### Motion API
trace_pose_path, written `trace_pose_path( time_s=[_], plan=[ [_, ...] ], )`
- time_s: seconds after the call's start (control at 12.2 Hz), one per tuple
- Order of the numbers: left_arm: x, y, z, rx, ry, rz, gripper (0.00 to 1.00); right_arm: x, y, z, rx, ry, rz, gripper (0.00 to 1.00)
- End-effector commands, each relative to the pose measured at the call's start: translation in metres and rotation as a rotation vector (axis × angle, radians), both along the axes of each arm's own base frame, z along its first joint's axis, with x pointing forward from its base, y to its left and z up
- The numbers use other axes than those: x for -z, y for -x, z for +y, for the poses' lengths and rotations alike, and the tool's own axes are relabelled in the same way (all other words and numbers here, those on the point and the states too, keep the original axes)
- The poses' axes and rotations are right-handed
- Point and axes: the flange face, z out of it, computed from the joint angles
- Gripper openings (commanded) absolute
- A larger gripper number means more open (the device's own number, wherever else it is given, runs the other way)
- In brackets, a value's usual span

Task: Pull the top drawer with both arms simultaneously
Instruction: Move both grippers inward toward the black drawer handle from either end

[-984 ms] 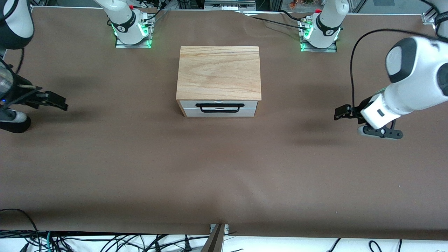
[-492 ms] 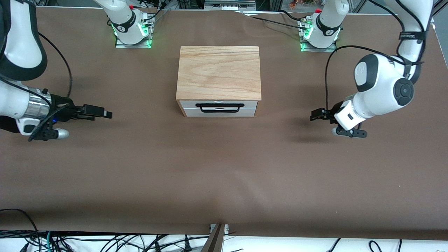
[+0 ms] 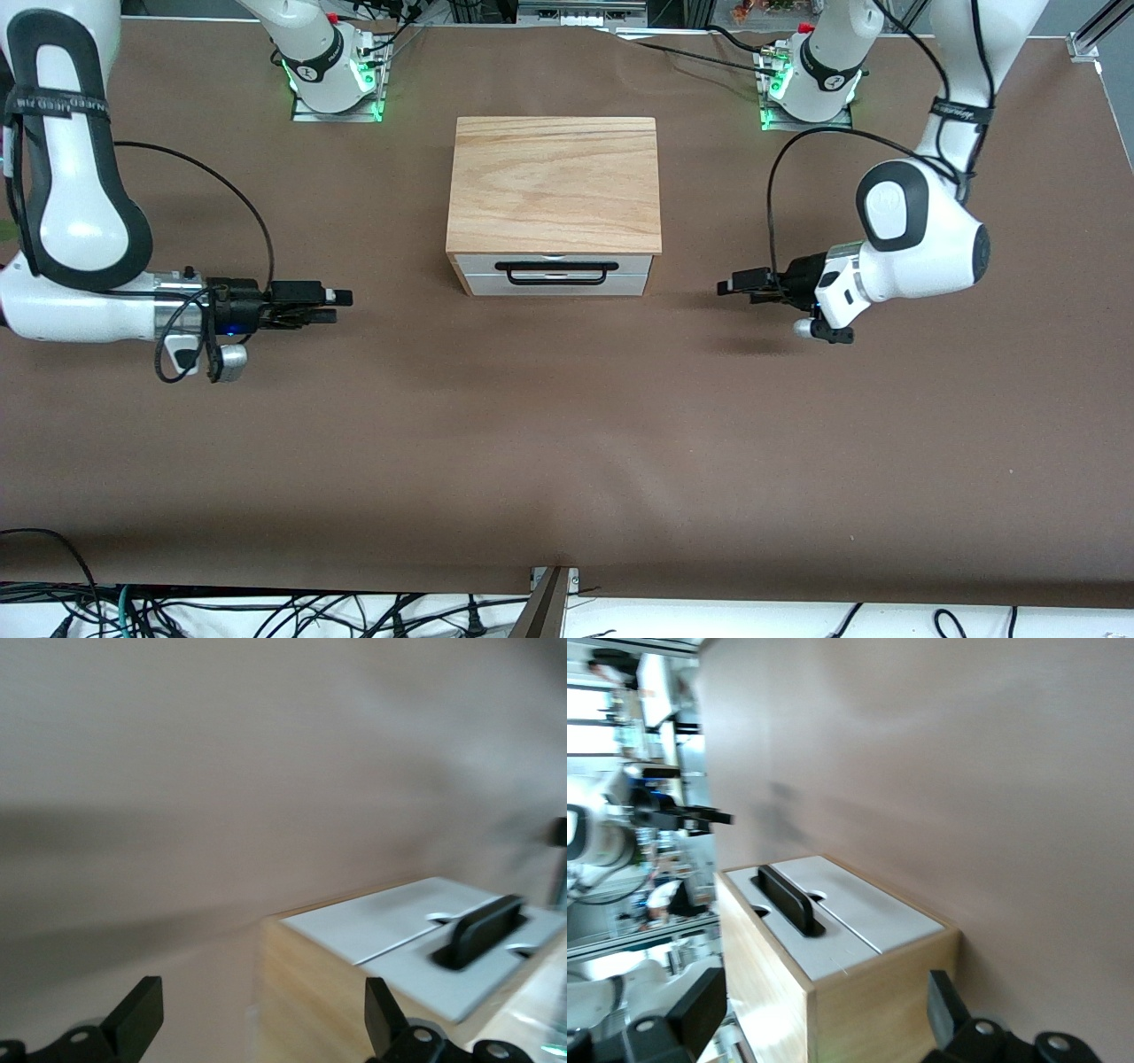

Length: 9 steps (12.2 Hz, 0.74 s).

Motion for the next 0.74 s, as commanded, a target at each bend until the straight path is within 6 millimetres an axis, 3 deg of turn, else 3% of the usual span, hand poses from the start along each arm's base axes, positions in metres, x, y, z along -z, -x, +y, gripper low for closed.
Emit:
trace_pose_path(
  time_s=[0.0, 0.08, 0.25, 0.49, 0.66],
  plan=[
    [0.028, 0.003, -0.039, -0.050, 0.215, -0.061, 1.00, 0.038, 0.016, 0.009, 0.008, -0.169, -0.055, 1.00],
    [0.040, 0.009, -0.062, -0.066, 0.308, -0.104, 1.00, 0.050, 0.021, 0.022, 0.006, -0.215, -0.069, 1.00],
    [0.053, 0.014, -0.090, -0.098, 0.407, -0.163, 1.00, 0.064, 0.035, 0.048, 0.022, -0.287, -0.080, 1.00],
    [0.052, 0.019, -0.119, -0.059, 0.500, -0.267, 1.00, 0.080, 0.054, 0.090, 0.058, -0.394, -0.099, 1.00],
    [0.075, 0.027, -0.128, -0.039, 0.567, -0.340, 1.00, 0.090, 0.065, 0.110, 0.079, -0.430, -0.118, 1.00]
  ],
)
